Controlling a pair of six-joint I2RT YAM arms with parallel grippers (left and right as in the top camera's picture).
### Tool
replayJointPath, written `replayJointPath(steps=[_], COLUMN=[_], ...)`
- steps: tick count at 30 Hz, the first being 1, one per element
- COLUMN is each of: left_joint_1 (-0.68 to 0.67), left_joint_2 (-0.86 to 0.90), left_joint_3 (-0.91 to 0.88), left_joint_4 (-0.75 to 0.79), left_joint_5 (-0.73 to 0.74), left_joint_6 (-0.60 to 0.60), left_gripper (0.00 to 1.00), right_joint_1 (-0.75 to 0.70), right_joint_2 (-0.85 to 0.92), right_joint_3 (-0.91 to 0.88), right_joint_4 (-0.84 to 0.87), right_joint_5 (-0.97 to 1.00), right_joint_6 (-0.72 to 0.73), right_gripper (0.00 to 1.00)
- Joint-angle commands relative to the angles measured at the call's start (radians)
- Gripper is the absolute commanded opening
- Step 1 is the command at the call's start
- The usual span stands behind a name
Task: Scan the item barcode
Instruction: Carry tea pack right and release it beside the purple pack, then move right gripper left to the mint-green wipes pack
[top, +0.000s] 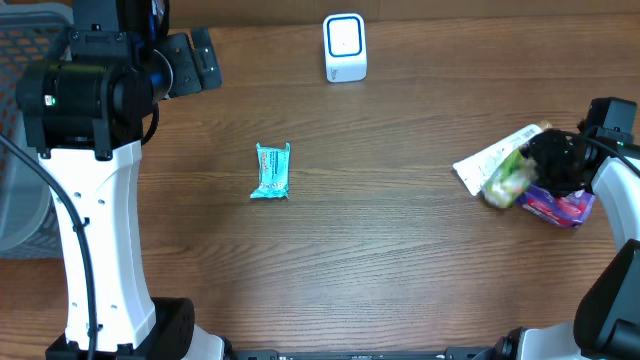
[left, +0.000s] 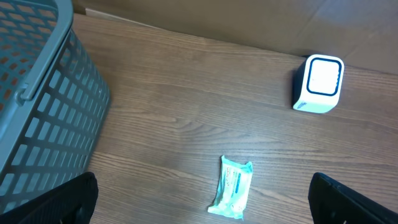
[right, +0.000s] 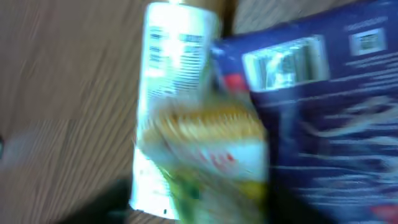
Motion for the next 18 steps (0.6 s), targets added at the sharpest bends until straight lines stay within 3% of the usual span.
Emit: replayJointPath(steps=[1, 6, 11, 13, 18], left_joint_1=[-0.001, -0.001, -0.001, -0.001, -0.001], left_joint_2=[0.006, 0.006, 0.006, 0.006, 0.006], left_joint_3=[0.011, 0.011, 0.011, 0.011, 0.011], left_joint_4=[0.003, 0.003, 0.003, 0.003, 0.003], left_joint_5=[-0.013, -0.013, -0.013, -0.013, -0.013], left_joint_6=[-0.013, -0.013, -0.013, -0.013, -0.013], left_gripper=[1.00, 1.00, 1.00, 1.00, 1.00], right_joint_1=[-0.002, -0.002, 0.013, 0.066, 0.273], right_joint_2=[-0.028, -0.099, -0.163, -0.158, -0.101], right_joint_3=[0.041, 0.147, 0.172, 0.169, 0.167], right_joint_4=[-0.024, -0.180, -0.160, -0.128, -0.024], right_joint_5=[-0.068, -0.112, -0.460, -0.505, -0.386], right_joint_6=[-0.056, -0.097, -0.218, -0.194, -0.037], right_gripper=[1.00, 1.00, 1.00, 0.92, 0.89])
